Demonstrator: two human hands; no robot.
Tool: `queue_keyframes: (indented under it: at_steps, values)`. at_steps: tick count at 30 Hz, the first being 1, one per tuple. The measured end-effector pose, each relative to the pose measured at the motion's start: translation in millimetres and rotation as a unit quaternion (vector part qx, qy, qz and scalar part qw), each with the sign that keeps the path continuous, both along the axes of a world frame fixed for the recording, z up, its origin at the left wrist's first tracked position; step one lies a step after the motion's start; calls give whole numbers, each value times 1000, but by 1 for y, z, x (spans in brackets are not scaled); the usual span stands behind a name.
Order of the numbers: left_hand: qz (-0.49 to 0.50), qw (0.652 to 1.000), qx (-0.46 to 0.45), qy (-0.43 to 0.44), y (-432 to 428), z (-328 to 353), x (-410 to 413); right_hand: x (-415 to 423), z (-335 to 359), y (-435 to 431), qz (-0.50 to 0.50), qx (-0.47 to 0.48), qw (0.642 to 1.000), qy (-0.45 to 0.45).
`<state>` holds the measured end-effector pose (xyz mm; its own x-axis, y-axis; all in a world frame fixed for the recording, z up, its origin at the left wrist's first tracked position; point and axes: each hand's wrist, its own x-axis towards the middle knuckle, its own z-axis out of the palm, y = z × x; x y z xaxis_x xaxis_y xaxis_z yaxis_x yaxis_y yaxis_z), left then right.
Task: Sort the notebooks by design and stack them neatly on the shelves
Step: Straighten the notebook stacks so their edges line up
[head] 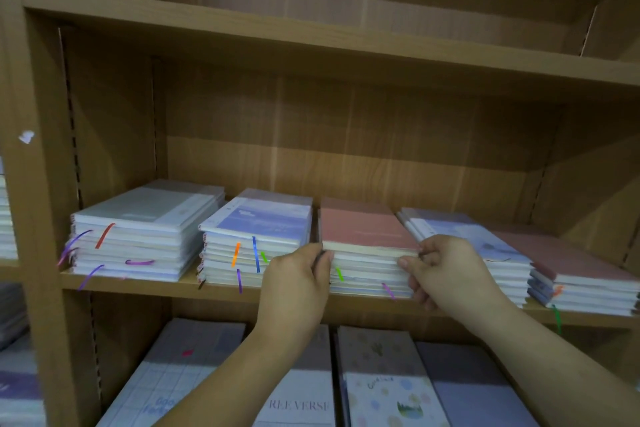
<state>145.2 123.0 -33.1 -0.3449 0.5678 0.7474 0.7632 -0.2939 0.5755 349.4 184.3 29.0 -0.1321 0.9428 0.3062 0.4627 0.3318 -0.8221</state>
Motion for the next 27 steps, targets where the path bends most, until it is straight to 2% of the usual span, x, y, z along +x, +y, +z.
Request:
queue_keyframes:
  at_steps: [5, 10, 14, 21, 27]
  values:
    - [18, 999, 27, 33, -3, -1, 2, 0, -5, -1, 7, -4, 1000, 22]
    - [-53, 996, 2, -72, 2, -5, -3, 4, -7, -1, 11, -6, 999, 44]
    - [-64, 996, -3, -66, 1, -3, -2, 4, -11, -1, 23, -29, 997, 65]
    - [-78, 988, -5, -135, 1, -5, 4, 2, -14, -8, 34, -67, 983, 169]
    - [-77, 985, 6, -156, 3, -5, 4, 3, -13, -8, 37, -86, 983, 161]
